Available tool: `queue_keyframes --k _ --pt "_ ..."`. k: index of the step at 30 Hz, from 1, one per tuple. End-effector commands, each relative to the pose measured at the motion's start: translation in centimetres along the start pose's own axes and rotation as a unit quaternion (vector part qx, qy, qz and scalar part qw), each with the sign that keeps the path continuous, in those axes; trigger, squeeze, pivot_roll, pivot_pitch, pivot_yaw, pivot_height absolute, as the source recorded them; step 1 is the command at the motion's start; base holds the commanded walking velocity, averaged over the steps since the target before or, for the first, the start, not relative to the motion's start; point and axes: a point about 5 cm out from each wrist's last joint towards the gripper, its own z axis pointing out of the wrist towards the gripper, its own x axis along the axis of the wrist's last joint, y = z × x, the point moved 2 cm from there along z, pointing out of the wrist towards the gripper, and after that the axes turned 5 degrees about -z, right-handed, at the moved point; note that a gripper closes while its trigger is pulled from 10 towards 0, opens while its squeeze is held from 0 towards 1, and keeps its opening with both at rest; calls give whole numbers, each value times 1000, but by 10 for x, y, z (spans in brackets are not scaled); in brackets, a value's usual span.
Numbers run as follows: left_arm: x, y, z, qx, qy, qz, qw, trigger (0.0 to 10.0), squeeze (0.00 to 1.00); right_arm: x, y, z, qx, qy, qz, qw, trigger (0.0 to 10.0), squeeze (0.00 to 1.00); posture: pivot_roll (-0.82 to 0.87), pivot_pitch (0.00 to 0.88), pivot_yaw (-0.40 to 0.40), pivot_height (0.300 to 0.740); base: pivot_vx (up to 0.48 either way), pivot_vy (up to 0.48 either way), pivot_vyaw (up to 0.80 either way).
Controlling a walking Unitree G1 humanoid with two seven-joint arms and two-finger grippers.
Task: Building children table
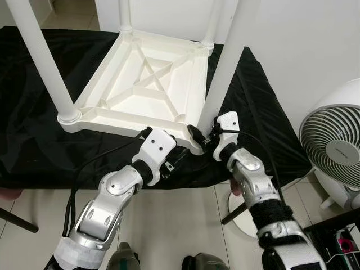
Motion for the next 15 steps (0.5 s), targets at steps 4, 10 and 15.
queue_keyframes --k 4,10,15 --pt "-3 5 2 -15 -5 -5 1000 10000 0 5 19 -8 -109 7 -9 994 10000 0 45 2 -83 740 0 0 0" --pt "-3 6 2 -16 -5 -6 1000 10000 0 5 12 -11 -168 9 20 986 10000 0 46 0 -84 740 0 0 0" --pt "-3 6 2 -18 -5 -6 1000 10000 0 11 7 -12 -149 23 29 988 10000 1000 43 3 -81 740 0 0 0"
